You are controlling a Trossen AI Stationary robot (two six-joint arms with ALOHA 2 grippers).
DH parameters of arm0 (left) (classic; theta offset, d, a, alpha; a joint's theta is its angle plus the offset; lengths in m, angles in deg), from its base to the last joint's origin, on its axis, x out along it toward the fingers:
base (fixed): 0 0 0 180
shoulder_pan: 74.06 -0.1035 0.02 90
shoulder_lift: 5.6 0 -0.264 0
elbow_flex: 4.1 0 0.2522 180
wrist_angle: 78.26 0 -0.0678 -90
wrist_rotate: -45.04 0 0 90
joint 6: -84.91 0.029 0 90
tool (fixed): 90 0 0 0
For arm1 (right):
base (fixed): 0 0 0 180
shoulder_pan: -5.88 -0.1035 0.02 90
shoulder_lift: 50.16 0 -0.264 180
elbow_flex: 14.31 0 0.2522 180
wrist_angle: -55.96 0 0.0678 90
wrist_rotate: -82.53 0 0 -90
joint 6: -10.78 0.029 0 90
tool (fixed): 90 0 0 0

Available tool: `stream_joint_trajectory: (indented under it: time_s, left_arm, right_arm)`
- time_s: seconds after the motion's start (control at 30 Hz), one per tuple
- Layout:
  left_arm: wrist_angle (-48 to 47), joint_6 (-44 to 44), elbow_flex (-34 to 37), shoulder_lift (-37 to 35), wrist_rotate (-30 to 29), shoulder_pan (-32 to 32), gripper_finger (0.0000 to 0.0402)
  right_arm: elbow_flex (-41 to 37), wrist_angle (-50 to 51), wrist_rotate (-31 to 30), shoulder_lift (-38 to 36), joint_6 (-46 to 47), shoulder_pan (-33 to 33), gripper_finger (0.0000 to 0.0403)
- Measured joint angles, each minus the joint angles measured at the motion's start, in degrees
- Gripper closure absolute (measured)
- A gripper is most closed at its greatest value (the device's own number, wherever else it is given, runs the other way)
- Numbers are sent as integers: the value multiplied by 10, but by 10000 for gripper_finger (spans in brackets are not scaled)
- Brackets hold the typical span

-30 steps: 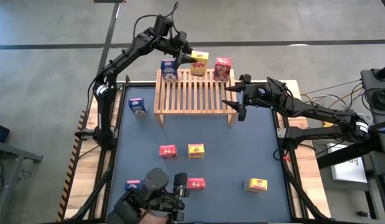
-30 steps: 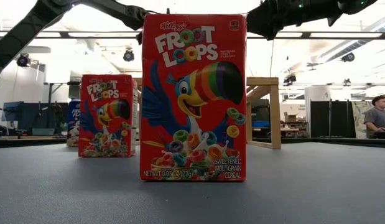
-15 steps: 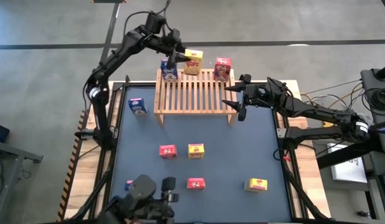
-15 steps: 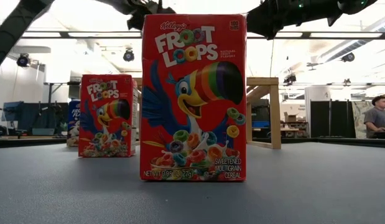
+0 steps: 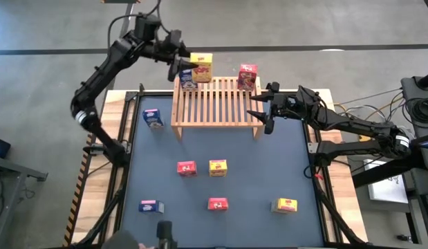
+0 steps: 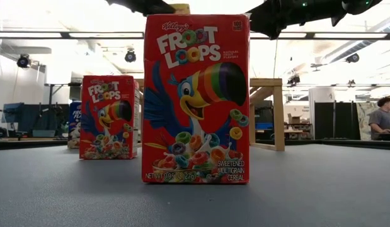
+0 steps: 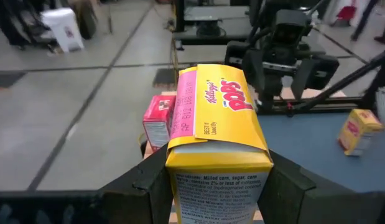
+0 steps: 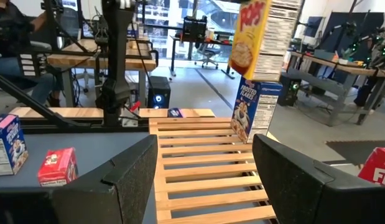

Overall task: Stack cereal on shelf
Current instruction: Put the top yellow cereal box on the shelf

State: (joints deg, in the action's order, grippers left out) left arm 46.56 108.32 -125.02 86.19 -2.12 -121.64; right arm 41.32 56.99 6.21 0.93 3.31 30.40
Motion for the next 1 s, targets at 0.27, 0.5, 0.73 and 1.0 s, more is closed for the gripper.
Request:
stream_joint_trajectory:
  time_s: [0.27,0.5,0.73,1.0]
  left_arm:
    - [340,-112,259,-124,-63,7,237]
    - [529,-149,366,-137,-65,7,237]
    - [521,-134,349,-109,-64,6,237]
    - [431,-103,252,-40,-62,6,237]
  right_arm:
    - [0,0,0,0,4,0,152]
    - [0,0,0,0,9,0,152]
    - [0,0,-2,0,11,0,152]
    - [0,0,-2,0,16,0,152]
